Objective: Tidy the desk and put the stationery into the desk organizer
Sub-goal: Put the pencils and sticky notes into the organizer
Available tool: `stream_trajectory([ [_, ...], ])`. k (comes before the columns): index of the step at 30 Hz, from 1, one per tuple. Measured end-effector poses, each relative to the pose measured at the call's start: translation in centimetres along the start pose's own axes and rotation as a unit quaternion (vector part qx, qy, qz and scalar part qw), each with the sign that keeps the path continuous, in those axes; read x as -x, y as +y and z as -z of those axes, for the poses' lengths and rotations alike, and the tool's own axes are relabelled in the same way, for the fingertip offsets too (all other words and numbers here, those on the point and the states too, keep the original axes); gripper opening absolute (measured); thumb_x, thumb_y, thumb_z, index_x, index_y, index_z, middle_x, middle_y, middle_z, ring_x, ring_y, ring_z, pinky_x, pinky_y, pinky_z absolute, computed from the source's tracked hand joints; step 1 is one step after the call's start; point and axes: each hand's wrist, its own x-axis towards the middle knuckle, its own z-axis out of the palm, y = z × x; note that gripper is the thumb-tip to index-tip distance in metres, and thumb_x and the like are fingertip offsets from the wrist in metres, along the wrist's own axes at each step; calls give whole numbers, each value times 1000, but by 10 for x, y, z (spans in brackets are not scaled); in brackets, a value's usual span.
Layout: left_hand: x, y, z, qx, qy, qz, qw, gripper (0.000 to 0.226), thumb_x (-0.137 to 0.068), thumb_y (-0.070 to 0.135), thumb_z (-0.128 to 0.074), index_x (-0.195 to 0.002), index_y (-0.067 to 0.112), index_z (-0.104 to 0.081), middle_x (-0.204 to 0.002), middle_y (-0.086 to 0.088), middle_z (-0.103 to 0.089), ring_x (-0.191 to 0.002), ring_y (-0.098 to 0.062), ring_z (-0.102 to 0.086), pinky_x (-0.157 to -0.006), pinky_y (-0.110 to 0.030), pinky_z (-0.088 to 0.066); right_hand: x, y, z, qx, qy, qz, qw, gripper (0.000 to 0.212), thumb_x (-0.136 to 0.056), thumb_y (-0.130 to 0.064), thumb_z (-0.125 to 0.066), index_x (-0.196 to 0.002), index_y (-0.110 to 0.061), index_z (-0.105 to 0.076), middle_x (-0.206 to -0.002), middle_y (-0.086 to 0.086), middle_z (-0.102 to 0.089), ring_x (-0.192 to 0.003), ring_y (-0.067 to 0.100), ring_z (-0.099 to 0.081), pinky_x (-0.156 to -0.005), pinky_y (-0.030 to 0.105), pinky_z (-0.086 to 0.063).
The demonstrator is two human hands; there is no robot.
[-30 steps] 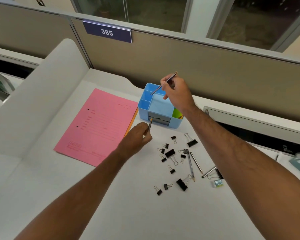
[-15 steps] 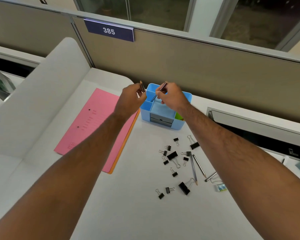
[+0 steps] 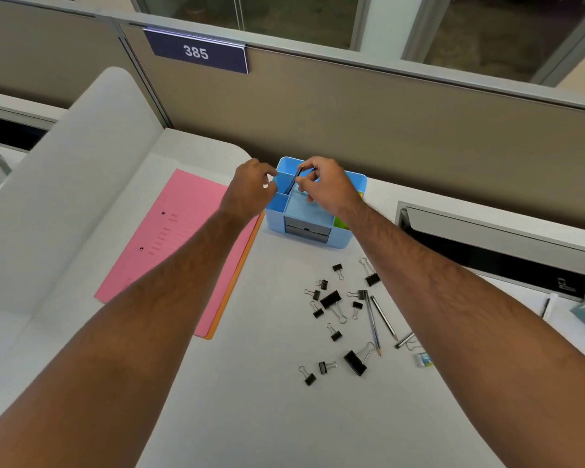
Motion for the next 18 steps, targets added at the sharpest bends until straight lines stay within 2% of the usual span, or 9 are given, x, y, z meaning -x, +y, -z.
stream_trajectory([
  [4, 22, -5, 3, 44, 33, 31, 998, 26, -97, 16, -65, -123, 14, -67, -107, 0, -62, -100, -13, -56, -87, -27, -51, 13, 10, 11, -23, 29, -10, 999, 18, -99, -18, -64, -117, -15, -64, -94, 9, -71, -73, 12, -65, -48, 3, -40],
  [7, 51, -7, -2, 74, 38, 57, 995, 26, -97, 17, -65, -123, 17, -64, -105, 4, -62, -99, -12, -57, -87, -26, -52, 27, 24, 19, -34, 48, -19, 998, 13, -98, -18, -61, -110, -13, -66, -94, 9, -71, -68, 10, -65, -51, 9, -46],
  [11, 92, 3, -14, 152, 55, 119, 980, 31, -96, 15, -68, -124, 18, -56, -104, 3, -59, -97, -14, -59, -79, -20, -50, 51, 45, 28, -44, 57, -28, 997, 9, -96, -17, -60, -99, -14, -67, -87, 9, -72, -62, 11, -66, -62, 27, -59],
  [15, 125, 16, -29, 181, 57, 134, 973, 37, -94, 17, -71, -121, 25, -47, -100, 4, -55, -96, -13, -57, -83, -27, -53, 80, 62, 33, -47, 66, -36, 996, 10, -95, -14, -58, -98, -14, -67, -85, 6, -67, -70, 13, -64, -59, 19, -52],
  [18, 146, 27, -41, 192, 49, 108, 974, 31, -93, 17, -70, -116, 24, -50, -96, 4, -54, -89, -13, -55, -80, -26, -47, 109, 74, 37, -40, 102, -22, 994, 7, -96, -16, -59, -98, -17, -65, -84, -7, -63, -73, 7, -58, -67, 25, -52],
])
